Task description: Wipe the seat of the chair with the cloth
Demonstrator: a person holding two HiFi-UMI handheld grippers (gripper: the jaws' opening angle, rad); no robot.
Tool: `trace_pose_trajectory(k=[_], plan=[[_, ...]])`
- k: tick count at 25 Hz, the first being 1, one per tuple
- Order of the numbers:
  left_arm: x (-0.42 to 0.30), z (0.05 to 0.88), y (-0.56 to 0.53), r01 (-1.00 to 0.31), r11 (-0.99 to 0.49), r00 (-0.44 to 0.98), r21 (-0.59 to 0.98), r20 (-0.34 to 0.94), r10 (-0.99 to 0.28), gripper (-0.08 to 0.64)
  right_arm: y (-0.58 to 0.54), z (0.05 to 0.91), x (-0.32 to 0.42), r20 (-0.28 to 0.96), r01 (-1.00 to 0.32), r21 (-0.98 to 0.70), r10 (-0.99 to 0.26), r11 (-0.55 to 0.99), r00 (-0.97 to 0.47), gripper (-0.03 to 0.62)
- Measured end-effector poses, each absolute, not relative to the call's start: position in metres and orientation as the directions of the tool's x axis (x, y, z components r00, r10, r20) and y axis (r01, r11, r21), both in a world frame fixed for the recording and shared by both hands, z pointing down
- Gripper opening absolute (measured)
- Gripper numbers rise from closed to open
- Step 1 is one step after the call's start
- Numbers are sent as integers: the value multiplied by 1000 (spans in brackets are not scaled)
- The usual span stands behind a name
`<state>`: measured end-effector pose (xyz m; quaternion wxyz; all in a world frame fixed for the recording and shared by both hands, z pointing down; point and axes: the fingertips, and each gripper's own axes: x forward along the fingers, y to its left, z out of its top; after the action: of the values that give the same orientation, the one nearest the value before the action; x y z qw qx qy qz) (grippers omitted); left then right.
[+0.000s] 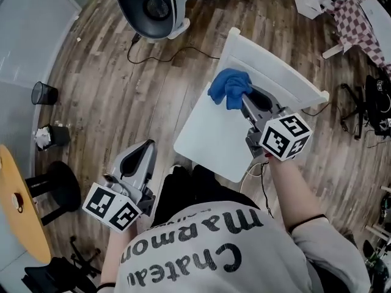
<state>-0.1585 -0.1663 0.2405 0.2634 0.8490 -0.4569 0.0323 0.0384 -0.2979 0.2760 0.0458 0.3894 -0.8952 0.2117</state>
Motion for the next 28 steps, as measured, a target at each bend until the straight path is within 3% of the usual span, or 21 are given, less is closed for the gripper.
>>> trace_pose_trajectory(k=[8,14,18,28], plan=[[-173,306,-214,-694,-524,678,493,202,-707,3,-323,378,20,414,-787,-307,-670,535,-616,84],[-164,382,-242,-602,-608,789,517,269,-552,3,-331,480,19,592,-866,-242,-641,437,-489,84],[-166,428,-256,-573,-575,812,584,315,-491,3,-344,544,19,684,-908,-154,-621,389,-382,84],[-151,485,-255,-514,-564,858,646,370,-357,3,-375,638,-14,810,-849,54,-520,526,-270,84]])
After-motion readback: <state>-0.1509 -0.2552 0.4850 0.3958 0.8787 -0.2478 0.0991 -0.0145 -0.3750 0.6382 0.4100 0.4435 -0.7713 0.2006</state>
